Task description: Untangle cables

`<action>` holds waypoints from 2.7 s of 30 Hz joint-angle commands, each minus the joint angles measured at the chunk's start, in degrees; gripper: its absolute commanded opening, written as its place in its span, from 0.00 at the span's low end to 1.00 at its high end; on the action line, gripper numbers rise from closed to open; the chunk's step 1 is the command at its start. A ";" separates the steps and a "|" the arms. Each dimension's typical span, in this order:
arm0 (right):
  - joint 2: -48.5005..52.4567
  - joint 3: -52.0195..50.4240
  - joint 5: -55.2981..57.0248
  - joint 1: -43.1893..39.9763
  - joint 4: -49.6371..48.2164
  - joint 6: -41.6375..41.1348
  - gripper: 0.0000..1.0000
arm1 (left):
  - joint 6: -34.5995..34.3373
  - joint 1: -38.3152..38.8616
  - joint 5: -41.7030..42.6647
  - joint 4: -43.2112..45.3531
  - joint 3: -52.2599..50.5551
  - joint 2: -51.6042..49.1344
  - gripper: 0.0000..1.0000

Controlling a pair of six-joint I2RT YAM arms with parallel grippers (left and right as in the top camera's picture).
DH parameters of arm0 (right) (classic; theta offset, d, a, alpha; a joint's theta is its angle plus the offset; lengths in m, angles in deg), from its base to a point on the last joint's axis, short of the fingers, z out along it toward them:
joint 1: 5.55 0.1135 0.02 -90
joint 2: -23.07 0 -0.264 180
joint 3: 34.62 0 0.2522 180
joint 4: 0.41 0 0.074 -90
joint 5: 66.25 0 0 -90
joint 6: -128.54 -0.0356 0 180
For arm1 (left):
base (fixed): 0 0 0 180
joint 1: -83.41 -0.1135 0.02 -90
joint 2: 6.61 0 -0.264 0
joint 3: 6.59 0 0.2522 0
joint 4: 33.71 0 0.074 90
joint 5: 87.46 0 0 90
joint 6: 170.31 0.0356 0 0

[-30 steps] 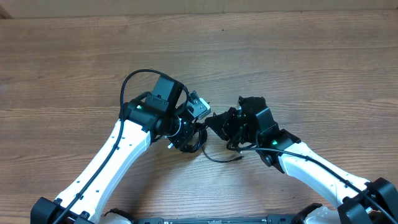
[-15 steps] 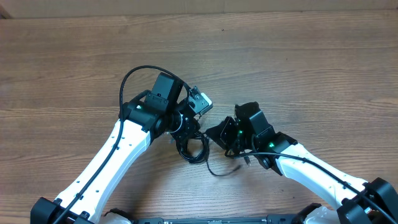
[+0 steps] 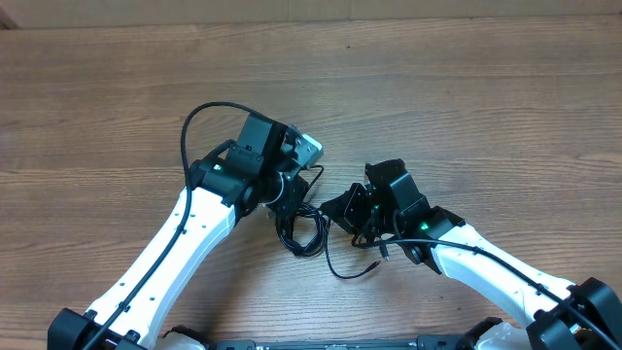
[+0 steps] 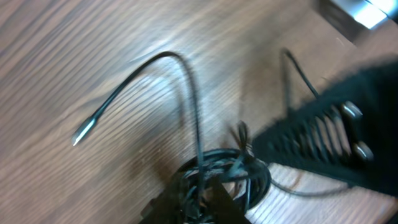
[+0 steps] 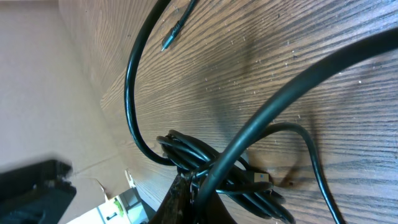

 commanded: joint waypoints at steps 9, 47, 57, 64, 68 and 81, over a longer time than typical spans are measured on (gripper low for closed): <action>0.17 0.28 -0.24 0.26 -0.33 0.76 0.04 | -29.55 -0.07 -6.86 1.20 0.81 -0.96 0.32; 0.17 0.31 3.45 0.09 -2.93 2.75 0.27 | -9.99 -0.13 12.96 5.11 0.76 -12.35 0.04; 0.17 0.28 11.28 0.09 -1.86 -4.74 0.71 | -9.99 -0.13 12.98 5.07 0.76 -12.37 0.04; 0.20 0.28 15.96 0.11 -2.08 -6.27 0.72 | -6.43 -1.86 9.22 1.07 1.31 -11.69 0.04; 0.96 0.28 18.45 0.15 -2.36 -4.37 0.72 | -6.60 -6.86 3.39 -4.57 3.17 -8.74 0.04; 6.78 0.48 13.53 1.81 -8.98 -1.75 0.99 | -10.67 -20.13 3.48 -5.51 3.76 1.11 0.29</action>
